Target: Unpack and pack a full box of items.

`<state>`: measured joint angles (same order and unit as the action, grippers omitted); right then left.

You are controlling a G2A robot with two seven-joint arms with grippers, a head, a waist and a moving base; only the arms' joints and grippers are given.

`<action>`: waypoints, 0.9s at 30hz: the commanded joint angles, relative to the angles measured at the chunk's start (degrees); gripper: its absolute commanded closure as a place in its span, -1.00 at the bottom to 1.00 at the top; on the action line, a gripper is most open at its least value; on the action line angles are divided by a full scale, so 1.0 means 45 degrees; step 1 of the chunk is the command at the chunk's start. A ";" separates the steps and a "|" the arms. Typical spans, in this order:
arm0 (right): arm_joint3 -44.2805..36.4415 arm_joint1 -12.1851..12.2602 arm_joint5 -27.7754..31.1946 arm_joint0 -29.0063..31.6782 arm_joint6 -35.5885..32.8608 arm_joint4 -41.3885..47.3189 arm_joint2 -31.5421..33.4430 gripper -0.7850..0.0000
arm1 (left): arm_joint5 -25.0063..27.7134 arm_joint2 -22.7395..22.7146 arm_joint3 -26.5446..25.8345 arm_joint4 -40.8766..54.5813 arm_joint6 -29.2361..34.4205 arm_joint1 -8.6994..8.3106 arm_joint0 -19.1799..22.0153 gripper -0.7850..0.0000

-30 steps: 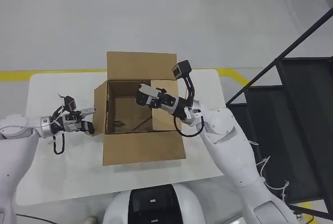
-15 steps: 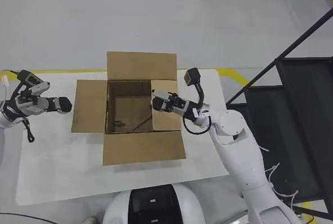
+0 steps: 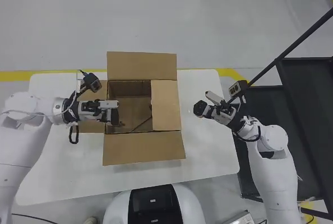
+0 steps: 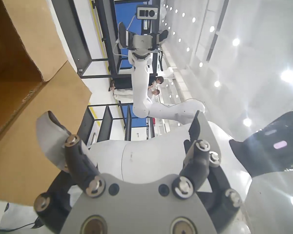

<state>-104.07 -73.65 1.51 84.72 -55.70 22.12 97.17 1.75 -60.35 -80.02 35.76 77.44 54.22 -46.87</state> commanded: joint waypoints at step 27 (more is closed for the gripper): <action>0.0084 0.0188 0.0468 0.0410 0.0821 0.0415 -0.0404 -1.00 | 0.3232 0.4981 0.4914 -0.1977 -0.3015 0.2530 0.3638 -1.00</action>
<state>-103.69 -72.80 3.62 86.57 -52.00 23.99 95.35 16.28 -37.94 -57.91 26.86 63.87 65.60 -30.50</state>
